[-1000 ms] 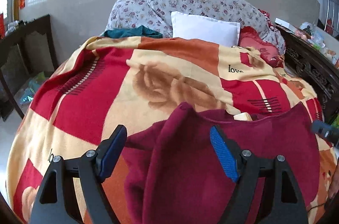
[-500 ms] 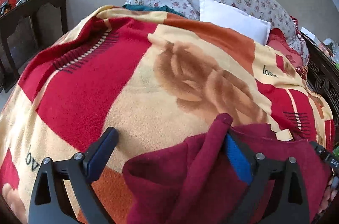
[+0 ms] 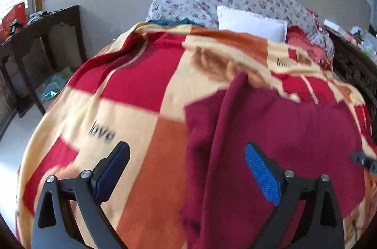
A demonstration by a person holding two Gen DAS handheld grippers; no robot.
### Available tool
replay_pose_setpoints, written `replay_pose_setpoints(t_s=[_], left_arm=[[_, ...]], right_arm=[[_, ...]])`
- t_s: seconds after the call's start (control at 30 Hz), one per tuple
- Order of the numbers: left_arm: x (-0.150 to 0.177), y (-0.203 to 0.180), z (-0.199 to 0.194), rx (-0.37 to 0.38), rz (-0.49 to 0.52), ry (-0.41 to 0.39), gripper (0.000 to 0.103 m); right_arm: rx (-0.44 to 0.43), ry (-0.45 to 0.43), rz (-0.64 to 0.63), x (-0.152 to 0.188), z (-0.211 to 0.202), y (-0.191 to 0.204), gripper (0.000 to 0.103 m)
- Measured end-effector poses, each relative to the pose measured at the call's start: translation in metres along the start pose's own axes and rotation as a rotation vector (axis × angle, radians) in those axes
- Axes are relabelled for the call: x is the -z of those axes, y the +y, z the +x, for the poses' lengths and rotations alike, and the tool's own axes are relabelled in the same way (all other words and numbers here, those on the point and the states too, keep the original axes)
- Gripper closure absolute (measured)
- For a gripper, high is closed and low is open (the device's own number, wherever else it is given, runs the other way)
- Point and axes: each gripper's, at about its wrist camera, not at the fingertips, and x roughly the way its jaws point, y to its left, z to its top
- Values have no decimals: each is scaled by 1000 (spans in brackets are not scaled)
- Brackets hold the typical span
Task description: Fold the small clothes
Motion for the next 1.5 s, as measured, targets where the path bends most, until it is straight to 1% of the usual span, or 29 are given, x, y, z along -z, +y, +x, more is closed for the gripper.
replay_pose_setpoints(t_s=[0.03, 0.07, 0.13, 0.17, 0.2, 0.3, 0.43, 0.53, 0.6, 0.7, 0.77, 0.87, 0.97, 1.03, 1.1, 1.13, 1.17, 1.2, 1.23, 1.27, 1.33, 1.4, 1.43, 1.5], left_arm=[[9, 1, -4, -12, -1, 11, 5], [18, 2, -7, -16, -6, 16, 5], [29, 3, -8, -17, -11, 40, 5], [35, 2, -8, -17, -15, 56, 5], [40, 2, -8, -16, -18, 63, 5], [51, 2, -10, -25, -20, 59, 5], [57, 1, -7, -35, -4, 57, 5], [58, 2, -3, -40, 0, 50, 5], [58, 7, 3, -35, -12, 61, 5], [57, 12, 10, -3, -42, 85, 5], [58, 15, 14, 24, -64, 101, 5], [60, 17, 19, 49, -65, 116, 5], [61, 22, 19, 78, -81, 119, 5], [61, 23, 20, 82, -90, 114, 5], [63, 21, 19, 75, -78, 106, 5], [63, 20, 19, 73, -75, 103, 5], [64, 20, 19, 74, -74, 101, 4], [64, 21, 19, 76, -75, 100, 4], [64, 22, 19, 80, -78, 100, 4], [64, 23, 19, 86, -83, 103, 4], [64, 25, 19, 99, -93, 105, 4], [64, 27, 18, 108, -99, 107, 3], [63, 27, 19, 115, -104, 106, 3], [63, 30, 19, 132, -115, 106, 1]], right_arm=[[18, -9, -6, -1, -6, 6, 48], [11, -16, -15, -2, -11, 11, 46], [-49, -33, -43, 3, -25, 28, 41], [-53, -34, -57, 5, -27, 33, 37], [-48, -31, -80, 9, -30, 41, 36], [-62, -1, -128, 20, -32, 61, 36], [-83, 17, -129, 25, -28, 76, 36], [-92, 21, -124, 22, -19, 88, 35], [-105, 25, -124, 18, -12, 100, 35], [-151, 33, -145, 7, 2, 126, 36], [-188, 33, -158, -1, 11, 148, 36], [-245, 22, -174, -13, 26, 180, 35], [-272, 18, -219, -26, 45, 216, 36], [-295, 32, -249, -33, 56, 237, 36], [-297, 36, -284, -39, 68, 257, 36], [-283, 38, -303, -42, 73, 264, 36], [-233, 42, -342, -44, 81, 273, 45], [-178, 48, -368, -45, 88, 278, 75], [-137, 76, -384, -46, 98, 282, 89], [-137, 98, -387, -47, 104, 279, 92], [-133, 105, -394, -46, 109, 279, 93], [-158, 89, -379, -48, 104, 278, 94], [-193, 72, -369, -49, 99, 279, 95], [-208, 64, -385, -50, 97, 283, 95]])
